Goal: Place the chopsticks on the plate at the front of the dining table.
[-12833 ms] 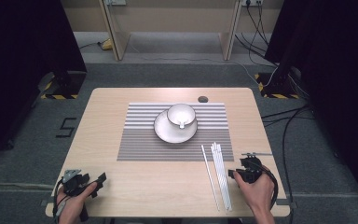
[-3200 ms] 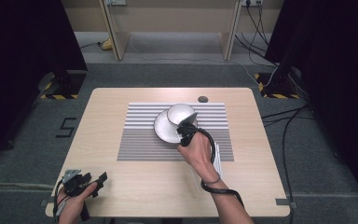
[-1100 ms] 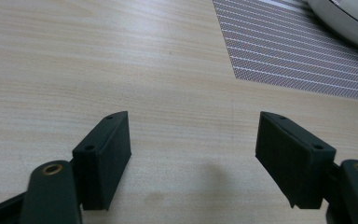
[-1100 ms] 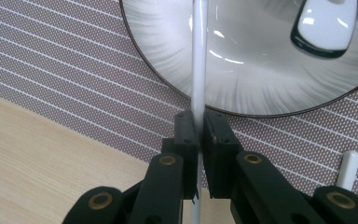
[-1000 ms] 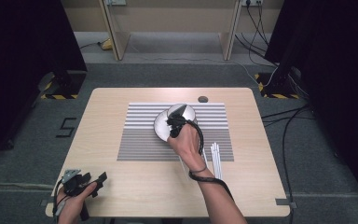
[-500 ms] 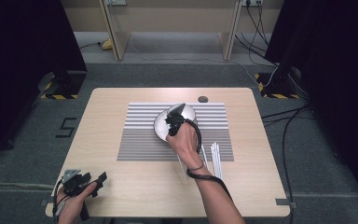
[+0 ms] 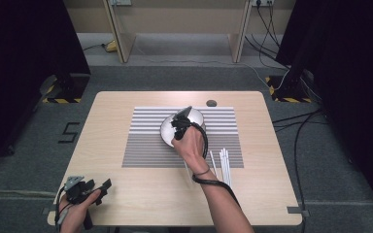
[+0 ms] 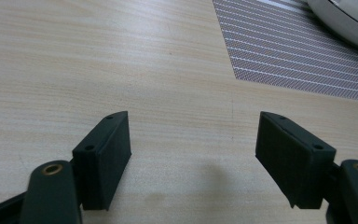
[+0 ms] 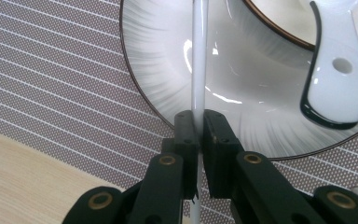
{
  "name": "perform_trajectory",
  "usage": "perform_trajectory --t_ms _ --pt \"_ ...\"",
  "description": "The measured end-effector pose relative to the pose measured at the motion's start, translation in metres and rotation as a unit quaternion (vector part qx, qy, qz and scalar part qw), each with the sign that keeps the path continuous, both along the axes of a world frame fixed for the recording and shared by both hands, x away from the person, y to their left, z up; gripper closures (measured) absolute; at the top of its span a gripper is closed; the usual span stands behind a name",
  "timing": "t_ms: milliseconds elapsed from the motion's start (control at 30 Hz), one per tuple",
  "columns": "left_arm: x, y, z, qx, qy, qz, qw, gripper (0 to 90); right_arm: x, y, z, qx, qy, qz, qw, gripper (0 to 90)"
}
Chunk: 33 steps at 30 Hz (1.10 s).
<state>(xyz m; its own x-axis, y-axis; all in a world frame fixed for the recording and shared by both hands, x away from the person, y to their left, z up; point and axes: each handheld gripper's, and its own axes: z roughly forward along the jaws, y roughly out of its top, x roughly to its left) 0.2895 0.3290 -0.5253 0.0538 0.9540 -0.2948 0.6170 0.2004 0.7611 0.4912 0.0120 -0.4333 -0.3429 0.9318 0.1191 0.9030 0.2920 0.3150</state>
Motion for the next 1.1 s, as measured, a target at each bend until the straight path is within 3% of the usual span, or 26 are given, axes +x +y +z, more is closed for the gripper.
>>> perform_trajectory --t_ms 267,1100 --pt "0.000 0.000 0.000 0.000 0.000 0.000 1.0000 25.5 0.003 0.002 -0.002 0.000 0.004 -0.001 1.0000 85.3" --pt "0.000 0.001 0.000 -0.003 -0.001 0.000 1.0000 25.5 0.010 0.006 -0.006 0.009 -0.027 -0.017 0.9995 85.3"
